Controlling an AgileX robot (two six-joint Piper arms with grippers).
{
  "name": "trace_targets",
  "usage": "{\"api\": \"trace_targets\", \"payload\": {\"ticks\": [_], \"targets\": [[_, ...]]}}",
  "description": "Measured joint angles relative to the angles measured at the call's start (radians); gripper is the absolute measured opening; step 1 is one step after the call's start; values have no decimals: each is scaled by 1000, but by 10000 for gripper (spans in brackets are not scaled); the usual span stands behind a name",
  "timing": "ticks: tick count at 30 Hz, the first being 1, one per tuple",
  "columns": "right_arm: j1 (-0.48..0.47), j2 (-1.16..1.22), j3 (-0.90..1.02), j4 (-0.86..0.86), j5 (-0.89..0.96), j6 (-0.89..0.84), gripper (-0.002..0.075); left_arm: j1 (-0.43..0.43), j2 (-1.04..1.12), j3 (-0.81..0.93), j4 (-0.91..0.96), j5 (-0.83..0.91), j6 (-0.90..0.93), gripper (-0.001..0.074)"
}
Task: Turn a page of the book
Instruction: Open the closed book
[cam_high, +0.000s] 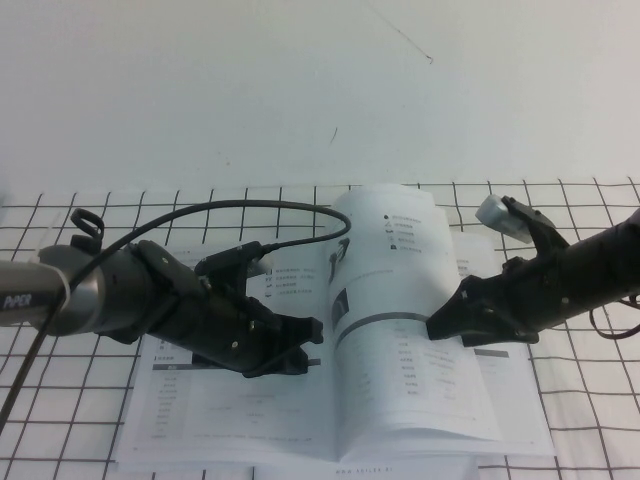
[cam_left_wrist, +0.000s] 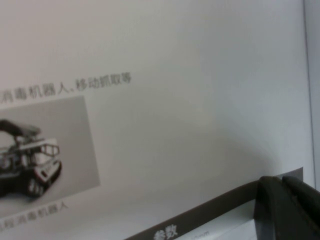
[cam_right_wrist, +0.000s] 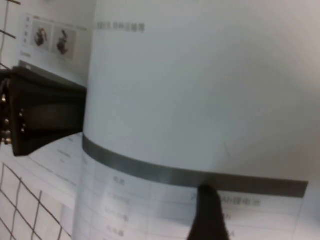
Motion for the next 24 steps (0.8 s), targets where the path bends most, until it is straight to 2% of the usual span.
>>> {"api": "trace_targets", "payload": {"ticks": [9,24], "targets": [[0,0,0,62,115,-81,480,0,0,0,0,4,0,-3],[4,-10,0,277,260,-258,480,0,0,0,0,9,4,-3]]}}
